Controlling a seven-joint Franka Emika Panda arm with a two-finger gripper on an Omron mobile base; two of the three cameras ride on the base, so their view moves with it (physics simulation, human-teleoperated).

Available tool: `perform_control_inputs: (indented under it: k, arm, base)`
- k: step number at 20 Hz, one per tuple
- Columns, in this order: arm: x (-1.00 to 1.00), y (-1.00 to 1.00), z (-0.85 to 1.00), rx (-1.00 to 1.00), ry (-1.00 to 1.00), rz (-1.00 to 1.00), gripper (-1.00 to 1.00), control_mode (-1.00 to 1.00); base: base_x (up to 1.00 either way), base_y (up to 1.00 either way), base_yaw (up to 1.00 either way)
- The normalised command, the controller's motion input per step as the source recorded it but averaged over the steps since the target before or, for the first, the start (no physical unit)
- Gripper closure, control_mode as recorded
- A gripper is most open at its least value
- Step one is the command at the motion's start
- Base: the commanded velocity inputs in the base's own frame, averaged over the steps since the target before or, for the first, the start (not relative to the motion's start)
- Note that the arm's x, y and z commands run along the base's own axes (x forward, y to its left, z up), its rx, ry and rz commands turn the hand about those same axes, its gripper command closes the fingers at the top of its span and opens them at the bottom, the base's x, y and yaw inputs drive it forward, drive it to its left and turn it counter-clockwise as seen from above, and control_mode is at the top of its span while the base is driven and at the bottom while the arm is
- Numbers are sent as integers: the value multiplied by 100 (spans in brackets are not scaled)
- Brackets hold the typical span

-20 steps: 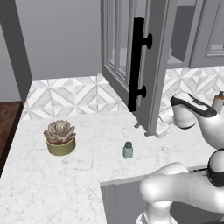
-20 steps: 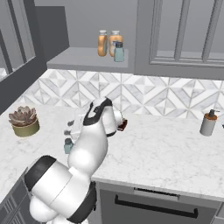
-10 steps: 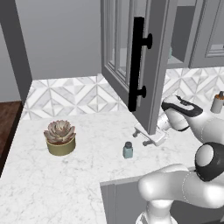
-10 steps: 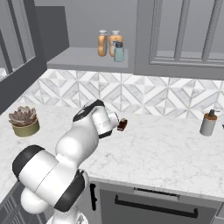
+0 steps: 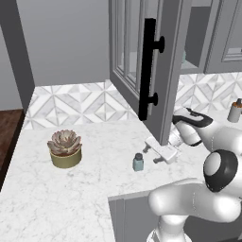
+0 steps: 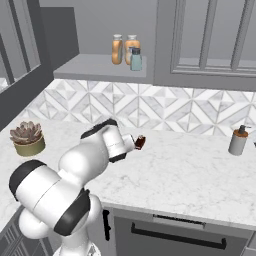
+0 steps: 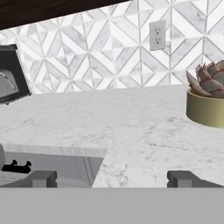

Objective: Put the shaker and condiment bottle from the counter next to their counterparts in the cabinet.

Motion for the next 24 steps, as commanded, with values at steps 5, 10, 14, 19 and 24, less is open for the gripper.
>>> perform_control_inputs:
  k: [5, 10, 14, 19, 24]
  arm:
    - [1, 6, -17, 0, -1, 0, -100, -100]
    - [3, 0, 0, 0, -2, -2, -100, -100]
    - [3, 0, 0, 0, -3, -6, -100, -100]
    - [10, 0, -1, 0, -2, -12, -100, -100]
    - [27, 0, -1, 0, 0, -7, -100, -100]
  base:
    - [0, 0, 0]
    - [0, 0, 0]
    - [0, 0, 0]
    - [0, 0, 0]
    - [0, 0, 0]
